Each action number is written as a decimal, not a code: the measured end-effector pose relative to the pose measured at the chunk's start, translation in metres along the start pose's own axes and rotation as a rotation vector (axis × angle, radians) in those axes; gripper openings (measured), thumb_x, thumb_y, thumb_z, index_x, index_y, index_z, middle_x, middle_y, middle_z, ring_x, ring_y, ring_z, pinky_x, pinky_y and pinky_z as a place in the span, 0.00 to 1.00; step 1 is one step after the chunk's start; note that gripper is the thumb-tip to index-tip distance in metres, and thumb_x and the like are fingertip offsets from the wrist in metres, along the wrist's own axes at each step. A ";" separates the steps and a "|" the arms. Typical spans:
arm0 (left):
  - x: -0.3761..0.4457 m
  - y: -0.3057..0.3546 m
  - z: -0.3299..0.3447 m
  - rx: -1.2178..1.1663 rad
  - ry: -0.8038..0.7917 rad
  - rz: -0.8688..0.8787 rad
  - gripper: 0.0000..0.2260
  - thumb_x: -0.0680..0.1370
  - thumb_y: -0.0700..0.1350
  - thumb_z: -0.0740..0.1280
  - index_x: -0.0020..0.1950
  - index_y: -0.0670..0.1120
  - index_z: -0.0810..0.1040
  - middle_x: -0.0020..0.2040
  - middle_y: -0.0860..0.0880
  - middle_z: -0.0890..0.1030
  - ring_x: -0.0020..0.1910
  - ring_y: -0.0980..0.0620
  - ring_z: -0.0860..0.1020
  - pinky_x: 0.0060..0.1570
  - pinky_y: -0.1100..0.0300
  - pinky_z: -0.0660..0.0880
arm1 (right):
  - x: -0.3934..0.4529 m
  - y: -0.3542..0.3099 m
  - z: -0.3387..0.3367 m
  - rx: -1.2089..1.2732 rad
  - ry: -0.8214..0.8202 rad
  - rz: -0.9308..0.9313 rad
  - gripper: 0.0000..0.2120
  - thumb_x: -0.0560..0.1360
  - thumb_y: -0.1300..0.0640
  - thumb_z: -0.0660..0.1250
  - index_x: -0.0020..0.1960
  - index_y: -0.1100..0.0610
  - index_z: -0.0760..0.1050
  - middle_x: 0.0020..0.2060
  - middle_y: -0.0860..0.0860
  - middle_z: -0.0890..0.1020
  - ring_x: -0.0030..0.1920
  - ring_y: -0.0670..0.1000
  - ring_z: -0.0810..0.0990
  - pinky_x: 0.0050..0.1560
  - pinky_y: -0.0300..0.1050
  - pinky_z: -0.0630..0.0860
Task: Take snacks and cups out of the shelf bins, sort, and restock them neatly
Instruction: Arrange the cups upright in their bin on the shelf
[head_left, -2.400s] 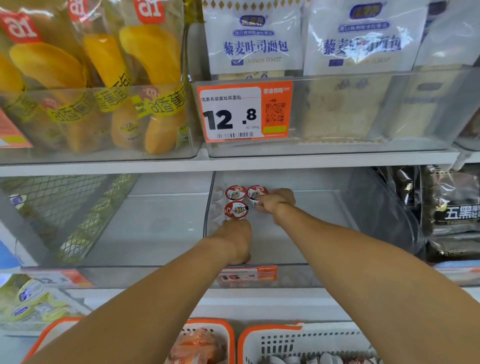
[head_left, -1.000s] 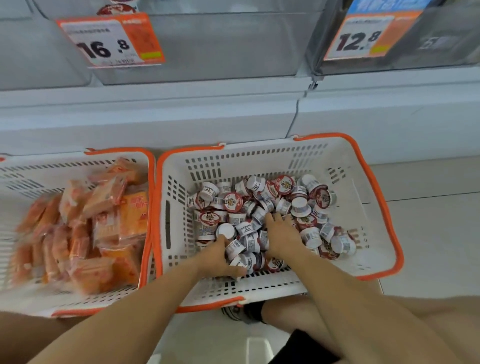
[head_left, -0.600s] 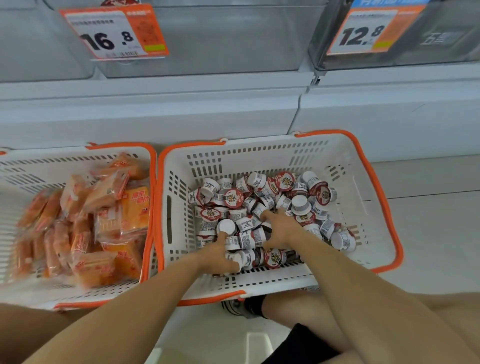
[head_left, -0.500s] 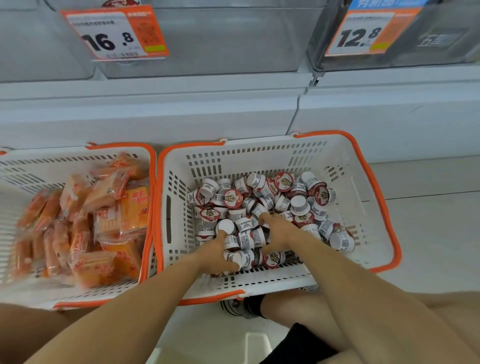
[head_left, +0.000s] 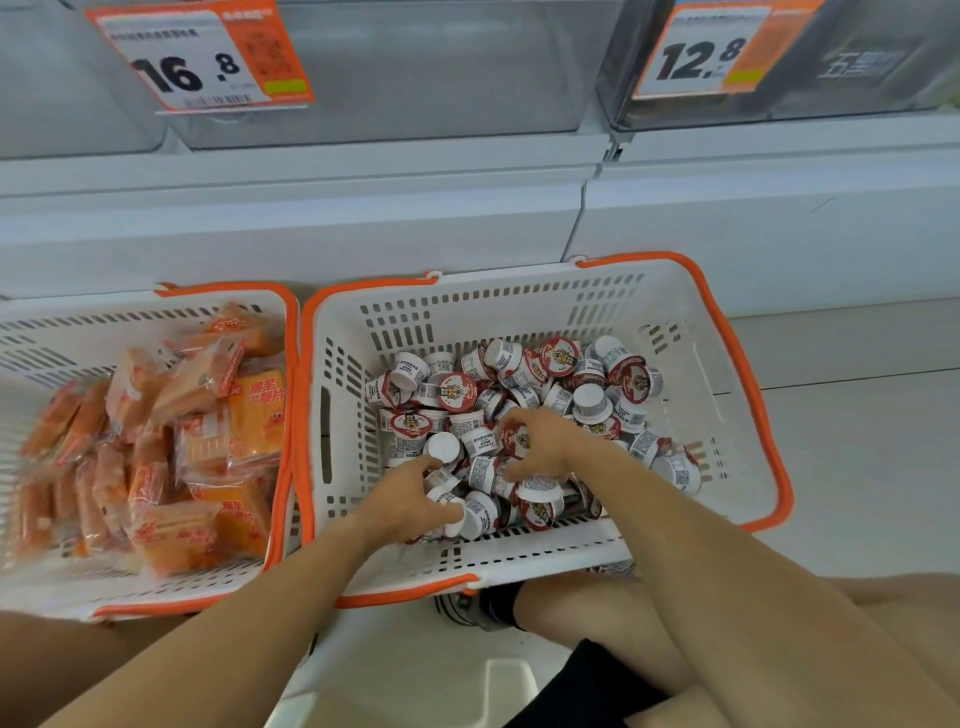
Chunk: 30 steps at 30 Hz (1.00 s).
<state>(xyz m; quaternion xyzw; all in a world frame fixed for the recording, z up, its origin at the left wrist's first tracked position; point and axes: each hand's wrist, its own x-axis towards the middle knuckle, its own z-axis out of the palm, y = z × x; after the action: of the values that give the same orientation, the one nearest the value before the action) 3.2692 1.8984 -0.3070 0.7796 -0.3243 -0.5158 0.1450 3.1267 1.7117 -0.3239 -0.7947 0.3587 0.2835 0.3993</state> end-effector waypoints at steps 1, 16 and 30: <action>0.001 0.000 -0.001 -0.013 0.024 -0.002 0.28 0.72 0.49 0.74 0.71 0.49 0.72 0.45 0.56 0.78 0.41 0.60 0.78 0.38 0.67 0.74 | -0.001 0.001 -0.002 0.000 -0.048 0.028 0.32 0.68 0.53 0.80 0.67 0.47 0.70 0.67 0.55 0.68 0.45 0.57 0.82 0.38 0.49 0.84; -0.017 0.035 -0.032 -0.897 -0.290 -0.142 0.16 0.80 0.45 0.65 0.64 0.36 0.74 0.49 0.32 0.82 0.39 0.40 0.80 0.37 0.51 0.80 | -0.045 -0.027 -0.059 0.981 -0.103 -0.013 0.10 0.79 0.56 0.62 0.58 0.53 0.76 0.49 0.54 0.80 0.46 0.55 0.78 0.44 0.51 0.74; -0.048 0.105 -0.126 -0.468 0.064 0.184 0.18 0.75 0.64 0.69 0.57 0.55 0.81 0.56 0.54 0.83 0.58 0.53 0.80 0.63 0.52 0.73 | -0.092 -0.139 -0.082 1.129 0.283 -0.304 0.21 0.78 0.44 0.65 0.64 0.56 0.72 0.55 0.55 0.79 0.42 0.49 0.82 0.35 0.43 0.79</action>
<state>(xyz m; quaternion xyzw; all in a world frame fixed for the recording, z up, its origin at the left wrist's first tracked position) 3.3328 1.8372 -0.1602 0.7079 -0.2608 -0.5364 0.3783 3.1975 1.7336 -0.1540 -0.5323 0.3857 -0.1195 0.7440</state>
